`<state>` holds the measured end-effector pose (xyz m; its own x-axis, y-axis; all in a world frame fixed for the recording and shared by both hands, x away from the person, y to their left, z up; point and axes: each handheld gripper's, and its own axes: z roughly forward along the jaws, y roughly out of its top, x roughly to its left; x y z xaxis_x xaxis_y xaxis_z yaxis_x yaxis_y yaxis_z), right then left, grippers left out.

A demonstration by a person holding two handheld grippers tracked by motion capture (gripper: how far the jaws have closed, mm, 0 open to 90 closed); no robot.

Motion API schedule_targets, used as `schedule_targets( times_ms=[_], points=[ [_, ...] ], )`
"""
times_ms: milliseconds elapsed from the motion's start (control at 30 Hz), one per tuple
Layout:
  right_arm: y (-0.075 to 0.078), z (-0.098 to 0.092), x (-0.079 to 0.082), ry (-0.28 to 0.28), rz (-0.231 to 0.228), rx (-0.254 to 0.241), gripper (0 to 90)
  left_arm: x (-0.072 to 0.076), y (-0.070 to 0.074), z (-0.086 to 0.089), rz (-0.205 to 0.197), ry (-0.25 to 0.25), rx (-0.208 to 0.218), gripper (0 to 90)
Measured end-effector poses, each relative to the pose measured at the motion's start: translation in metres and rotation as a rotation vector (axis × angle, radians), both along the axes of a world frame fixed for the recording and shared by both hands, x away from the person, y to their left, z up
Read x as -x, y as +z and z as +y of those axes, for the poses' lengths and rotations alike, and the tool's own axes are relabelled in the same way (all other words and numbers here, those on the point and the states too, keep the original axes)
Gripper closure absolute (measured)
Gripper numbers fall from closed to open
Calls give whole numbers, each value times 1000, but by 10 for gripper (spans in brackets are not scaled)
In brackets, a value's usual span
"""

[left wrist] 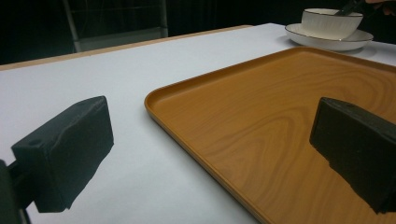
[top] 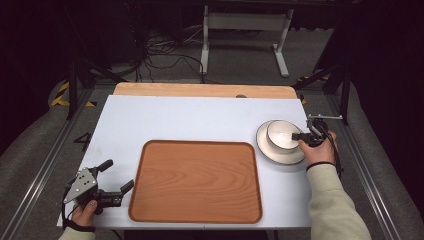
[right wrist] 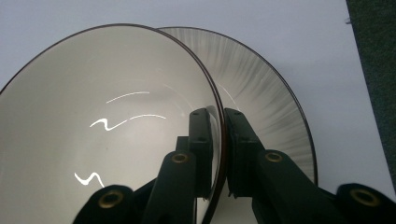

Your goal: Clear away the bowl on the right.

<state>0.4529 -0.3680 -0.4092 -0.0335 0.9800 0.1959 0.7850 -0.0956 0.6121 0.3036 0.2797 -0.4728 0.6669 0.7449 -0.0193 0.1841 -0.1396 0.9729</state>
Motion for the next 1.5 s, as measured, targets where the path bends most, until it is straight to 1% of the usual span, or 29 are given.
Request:
schedule_targets(
  times_ms=[200, 267, 300, 333, 433, 600, 667, 933, 1133, 1233, 1500],
  points=[
    [1, 0, 1, -21, 4, -19, 828, 0, 0, 0, 2, 2, 0, 2],
    [3, 0, 1, -34, 9, -37, 825, 0, 0, 0, 1, 1, 2, 2],
    [5, 0, 1, -38, 9, -56, 818, 0, 0, 0, 2, 1, 2, 2],
    [7, 0, 1, -38, 13, -57, 817, 0, 0, 0, 1, 1, 3, 2],
    [12, 2, 1, -45, 19, -42, 816, 0, 0, 0, -1, -1, 1, 2],
    [23, 4, 4, -40, 6, -82, 816, 0, 0, 0, 0, -1, 1, 2],
    [28, 5, 4, -41, -2, -79, 816, 0, 0, 0, 0, -1, 2, 2],
    [46, 7, 9, -31, -8, -73, 807, 0, 0, 0, 0, 0, 2, 2],
    [58, 11, 13, -19, -29, -66, 801, 0, 0, 0, 1, -1, -2, 2],
    [62, 11, 15, -15, -33, -62, 798, 0, 0, -2, 0, -1, -6, 2],
    [71, 12, 21, -6, -45, -68, 795, 0, 0, -1, 1, -1, -6, 2]
  ],
)
